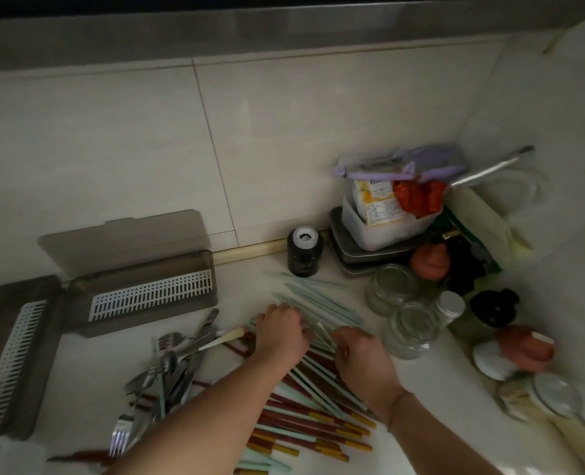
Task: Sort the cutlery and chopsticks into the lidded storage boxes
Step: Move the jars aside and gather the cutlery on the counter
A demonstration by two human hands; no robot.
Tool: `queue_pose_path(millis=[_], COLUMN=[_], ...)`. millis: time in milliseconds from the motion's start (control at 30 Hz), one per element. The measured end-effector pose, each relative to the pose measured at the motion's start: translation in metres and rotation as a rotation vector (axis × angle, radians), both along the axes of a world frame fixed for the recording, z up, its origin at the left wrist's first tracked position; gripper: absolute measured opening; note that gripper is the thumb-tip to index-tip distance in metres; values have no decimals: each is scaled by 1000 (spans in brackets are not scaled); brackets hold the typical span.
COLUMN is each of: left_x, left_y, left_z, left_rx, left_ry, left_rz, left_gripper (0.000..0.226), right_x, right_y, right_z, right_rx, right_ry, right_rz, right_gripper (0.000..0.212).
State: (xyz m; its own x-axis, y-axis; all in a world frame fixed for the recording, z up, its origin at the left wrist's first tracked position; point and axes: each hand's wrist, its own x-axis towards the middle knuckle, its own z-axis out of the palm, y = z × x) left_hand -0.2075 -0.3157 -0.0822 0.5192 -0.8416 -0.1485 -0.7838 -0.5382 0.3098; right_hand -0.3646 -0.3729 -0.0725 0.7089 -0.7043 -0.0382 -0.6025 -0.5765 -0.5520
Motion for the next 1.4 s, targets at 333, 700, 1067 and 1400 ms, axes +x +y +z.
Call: queue_pose_path(millis=[333,700,1067,1400], left_x=[1,20,-118,-264], left_y=[-9,-1,-40,-111], left_z=[-7,46,93,65], left_rx=[-74,-337,-580,-283], left_ry=[18,439,553,115], left_rz=[-47,-145,-473,-811], left_gripper=[15,15,9,38], right_x=[9,11,-121,-229], right_y=[-5,-3,25,9], right_z=[-11,5,39,11], right_rx=[-57,62,140,54], right_ry=[131,-223,-828,-721], right_rz=[-58,-66,-783,-1312], right_gripper=[26,16,15,19])
